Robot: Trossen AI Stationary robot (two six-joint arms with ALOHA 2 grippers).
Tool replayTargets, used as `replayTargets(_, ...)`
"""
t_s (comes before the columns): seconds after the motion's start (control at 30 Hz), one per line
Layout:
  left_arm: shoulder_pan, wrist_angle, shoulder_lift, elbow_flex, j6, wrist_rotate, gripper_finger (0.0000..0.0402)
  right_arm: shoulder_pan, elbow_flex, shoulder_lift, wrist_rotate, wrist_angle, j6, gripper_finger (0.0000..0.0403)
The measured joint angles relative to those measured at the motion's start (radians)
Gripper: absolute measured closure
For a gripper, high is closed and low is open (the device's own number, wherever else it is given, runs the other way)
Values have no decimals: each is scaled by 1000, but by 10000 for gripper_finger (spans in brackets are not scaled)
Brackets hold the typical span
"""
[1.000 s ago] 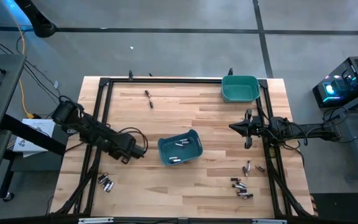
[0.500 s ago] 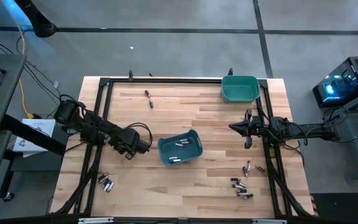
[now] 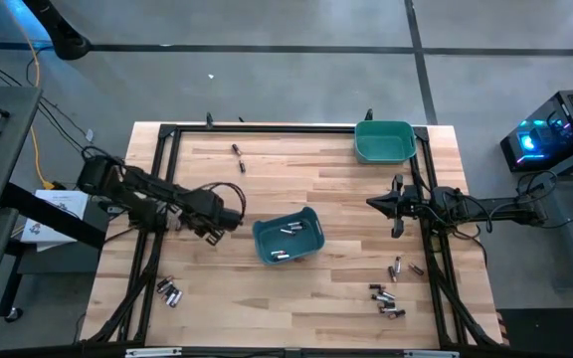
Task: Sort batteries
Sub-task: Put the silver battery into the blue bin
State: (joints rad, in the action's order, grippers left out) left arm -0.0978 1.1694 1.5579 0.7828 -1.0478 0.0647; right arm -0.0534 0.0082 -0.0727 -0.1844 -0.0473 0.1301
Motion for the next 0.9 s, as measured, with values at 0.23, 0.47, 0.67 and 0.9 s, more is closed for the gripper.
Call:
replayTargets(0.23,50,-3,-94,-1,329,0,212,0,0,0,0,0,0,403)
replayTargets(0.47,100,-4,8,-1,555,0,208,0,0,0,0,0,0,403)
replayTargets(0.67,126,-1,134,-1,677,3,241,0,0,0,0,0,0,403)
replayTargets(0.9,169,11,253,7,793,7,281,0,0,0,0,0,0,403)
